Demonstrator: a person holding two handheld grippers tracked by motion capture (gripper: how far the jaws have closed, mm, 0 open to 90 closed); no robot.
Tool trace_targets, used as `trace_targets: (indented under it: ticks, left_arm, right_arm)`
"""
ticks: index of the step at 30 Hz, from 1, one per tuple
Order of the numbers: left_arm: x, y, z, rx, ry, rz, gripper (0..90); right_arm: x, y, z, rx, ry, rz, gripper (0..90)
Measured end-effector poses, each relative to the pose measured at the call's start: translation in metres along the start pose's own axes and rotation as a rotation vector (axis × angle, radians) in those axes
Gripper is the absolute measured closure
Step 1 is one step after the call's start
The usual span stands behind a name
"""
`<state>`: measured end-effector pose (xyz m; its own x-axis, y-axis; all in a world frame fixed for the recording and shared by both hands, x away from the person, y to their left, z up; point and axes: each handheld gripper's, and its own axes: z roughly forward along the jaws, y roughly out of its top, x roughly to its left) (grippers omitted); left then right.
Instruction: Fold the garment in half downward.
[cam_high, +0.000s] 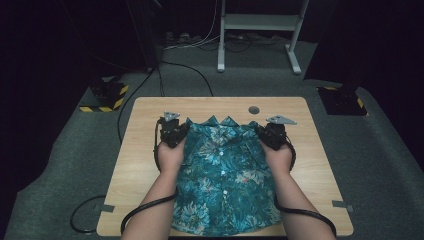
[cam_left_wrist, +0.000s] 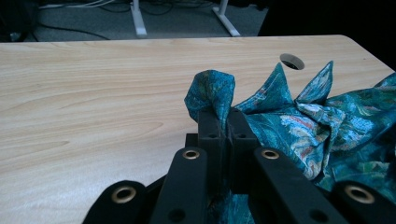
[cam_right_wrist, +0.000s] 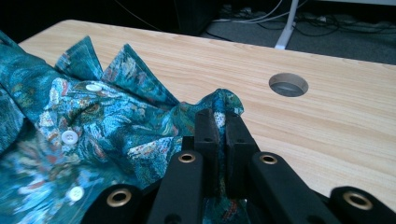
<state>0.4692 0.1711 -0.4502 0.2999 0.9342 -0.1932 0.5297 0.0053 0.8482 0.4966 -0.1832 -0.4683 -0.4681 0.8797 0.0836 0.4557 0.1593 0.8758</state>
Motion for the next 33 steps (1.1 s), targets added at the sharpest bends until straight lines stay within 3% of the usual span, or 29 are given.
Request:
trace_targets:
  ticks: [9,13,22,28,33]
  left_arm:
    - [-0.013,-0.017,-0.024,-0.049,-0.049,-0.033,86.7]
    - [-0.019,-0.031,-0.032,-0.057,-0.061,-0.015,86.6]
    - [-0.025,-0.051,-0.049,-0.079,-0.069,-0.013,86.0]
    - [-0.029,-0.070,-0.058,-0.056,-0.088,-0.009,85.9]
    - [-0.030,-0.088,-0.064,-0.023,-0.102,-0.034,84.9]
  right_arm:
    - [0.013,-0.007,-0.029,-0.057,0.020,0.004,85.5]
    - [0.020,-0.017,-0.041,-0.072,0.060,-0.005,85.2]
    - [0.028,-0.040,-0.061,-0.096,0.087,-0.015,85.1]
    - [0.034,-0.057,-0.073,-0.090,0.102,-0.015,85.0]
    - [0.039,-0.073,-0.080,-0.075,0.103,-0.007,84.6]
